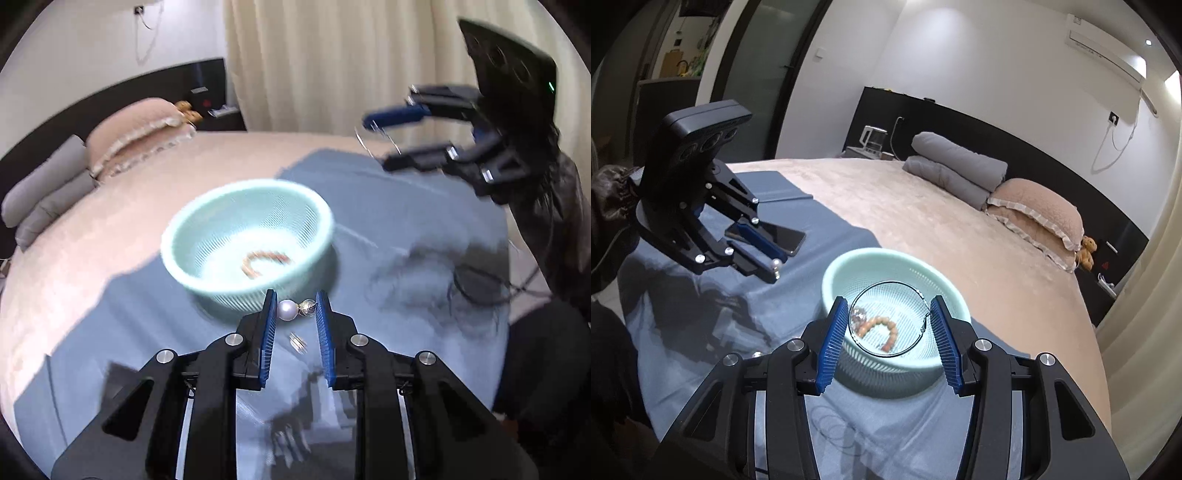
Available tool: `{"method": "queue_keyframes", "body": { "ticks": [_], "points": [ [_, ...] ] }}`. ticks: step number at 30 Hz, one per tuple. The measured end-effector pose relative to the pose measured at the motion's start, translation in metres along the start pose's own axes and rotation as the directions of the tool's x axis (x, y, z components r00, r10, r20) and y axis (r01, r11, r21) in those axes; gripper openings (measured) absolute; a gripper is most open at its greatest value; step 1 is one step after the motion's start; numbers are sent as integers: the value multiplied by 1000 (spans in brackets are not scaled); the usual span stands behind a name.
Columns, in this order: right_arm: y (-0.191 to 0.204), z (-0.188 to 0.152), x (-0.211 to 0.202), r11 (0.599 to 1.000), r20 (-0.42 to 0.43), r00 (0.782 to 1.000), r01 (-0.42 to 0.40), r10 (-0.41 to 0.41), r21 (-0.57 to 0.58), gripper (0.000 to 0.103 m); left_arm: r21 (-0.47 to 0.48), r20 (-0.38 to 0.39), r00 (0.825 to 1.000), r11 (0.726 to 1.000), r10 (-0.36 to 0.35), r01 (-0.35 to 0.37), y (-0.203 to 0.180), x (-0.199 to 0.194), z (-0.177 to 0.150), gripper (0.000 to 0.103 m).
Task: Organize jewelry
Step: 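Carry the hoop and pearl earring into the green basket and open both grippers, then grasp a silver pendant earring with the left gripper while the right gripper grasps a pearl earring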
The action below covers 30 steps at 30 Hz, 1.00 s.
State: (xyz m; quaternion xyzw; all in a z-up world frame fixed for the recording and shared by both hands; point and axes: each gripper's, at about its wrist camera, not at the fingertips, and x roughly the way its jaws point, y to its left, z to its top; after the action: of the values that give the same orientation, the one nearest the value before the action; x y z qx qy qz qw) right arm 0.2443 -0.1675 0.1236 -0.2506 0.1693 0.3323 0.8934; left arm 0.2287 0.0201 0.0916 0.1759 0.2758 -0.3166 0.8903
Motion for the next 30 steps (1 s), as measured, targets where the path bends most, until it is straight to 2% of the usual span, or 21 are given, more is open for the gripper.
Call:
{"method": "queue_keyframes", "body": {
  "ticks": [2, 4, 5, 9, 14, 18, 22, 24, 26, 27, 28, 30],
  "points": [
    [-6, 7, 10, 1000, 1, 1000, 5, -5, -6, 43, -31, 45, 998, 999, 46, -44, 13, 1, 17, 22],
    [-9, 11, 21, 1000, -2, 1000, 2, -2, -12, 43, -65, 56, 996, 996, 69, -65, 21, 7, 29, 22],
    [-9, 12, 27, 1000, -4, 1000, -3, 3, -12, 43, -71, 57, 995, 994, 87, -83, 23, 12, 33, 22],
    [-10, 8, 53, 1000, -44, 999, 4, -3, 5, 44, -82, 18, 996, 993, 85, -83, 22, 38, 37, 22],
    [-15, -7, 82, 991, -120, 992, 64, -50, 118, 44, -210, -46, 993, 971, 111, -119, 26, 71, 35, 22],
    [-24, -27, 107, 961, -224, 972, 129, -73, 244, 44, -304, -96, 987, 940, 129, -152, 30, 86, 26, 22],
    [-31, -41, 116, 919, -247, 969, 122, -28, 375, 44, -333, -120, 983, 927, 139, -172, 33, 94, 21, 23],
    [-32, -43, 118, 912, -247, 968, 134, -38, 387, 53, -337, -136, 974, 916, 180, -216, 34, 97, 19, 23],
    [-30, -45, 115, 913, -236, 971, 129, -37, 386, 56, -368, -135, 975, 905, 175, -213, 37, 98, 18, 28],
    [-29, -46, 114, 913, -235, 971, 131, -40, 386, 64, -385, -129, 977, 900, 170, -207, 38, 96, 17, 36],
    [-29, -47, 111, 912, -230, 972, 138, -50, 385, 65, -397, -125, 977, 894, 170, -207, 40, 95, 16, 44],
    [-31, -47, 105, 911, -208, 977, 133, -53, 389, 66, -421, -106, 982, 887, 158, -189, 45, 94, 16, 53]
  ]
}}
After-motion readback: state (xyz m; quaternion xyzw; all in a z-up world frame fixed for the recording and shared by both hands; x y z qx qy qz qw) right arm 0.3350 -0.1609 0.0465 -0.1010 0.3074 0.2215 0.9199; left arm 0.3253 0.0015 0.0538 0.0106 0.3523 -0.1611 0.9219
